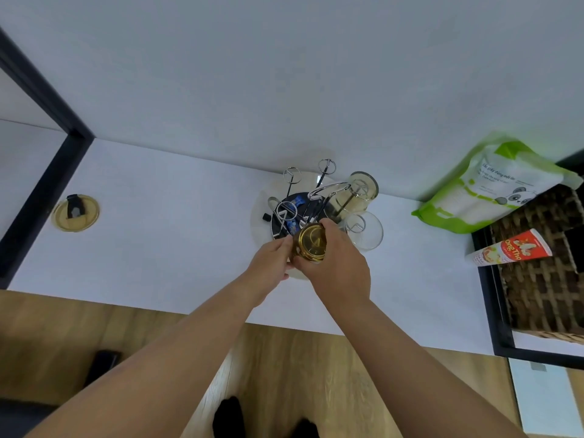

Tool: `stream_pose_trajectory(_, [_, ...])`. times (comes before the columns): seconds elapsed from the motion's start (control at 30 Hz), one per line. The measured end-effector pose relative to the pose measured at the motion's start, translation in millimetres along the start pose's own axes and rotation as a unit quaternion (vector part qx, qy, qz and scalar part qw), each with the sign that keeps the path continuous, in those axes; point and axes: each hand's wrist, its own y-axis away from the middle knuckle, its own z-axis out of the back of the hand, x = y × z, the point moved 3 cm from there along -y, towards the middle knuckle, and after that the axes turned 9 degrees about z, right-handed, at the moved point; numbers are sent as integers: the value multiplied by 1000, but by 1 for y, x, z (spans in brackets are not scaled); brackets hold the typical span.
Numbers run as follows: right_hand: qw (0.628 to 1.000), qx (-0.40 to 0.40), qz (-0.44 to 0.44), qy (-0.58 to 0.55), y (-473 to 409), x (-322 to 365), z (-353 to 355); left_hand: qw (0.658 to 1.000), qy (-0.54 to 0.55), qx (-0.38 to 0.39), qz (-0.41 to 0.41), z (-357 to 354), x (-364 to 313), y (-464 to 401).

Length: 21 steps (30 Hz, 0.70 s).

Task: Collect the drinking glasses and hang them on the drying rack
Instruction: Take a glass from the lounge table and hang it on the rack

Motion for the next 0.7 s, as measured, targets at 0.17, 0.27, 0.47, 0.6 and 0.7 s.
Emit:
stream_pose_trajectory(0.17, [1000, 11, 3, 9, 0, 4, -1, 1000, 1, -2, -4, 0, 1, 2])
stream_pose_trajectory(0.27, [1000, 27, 13, -2, -1, 8, 0, 999, 4, -26, -23, -1, 4, 9])
stream_pose_trajectory(0.47, [996, 43, 61, -54, 9, 9, 16, 989, 27, -107, -95, -13, -2, 37])
stream_pose_trajectory(0.6, [990, 21, 73, -122, 19, -21, 51, 958, -68, -182, -213, -17, -2, 50])
stream_pose_trajectory(0.7, [988, -64, 85, -113, 9, -51, 79, 911, -182, -223, -294, -25, -11, 56])
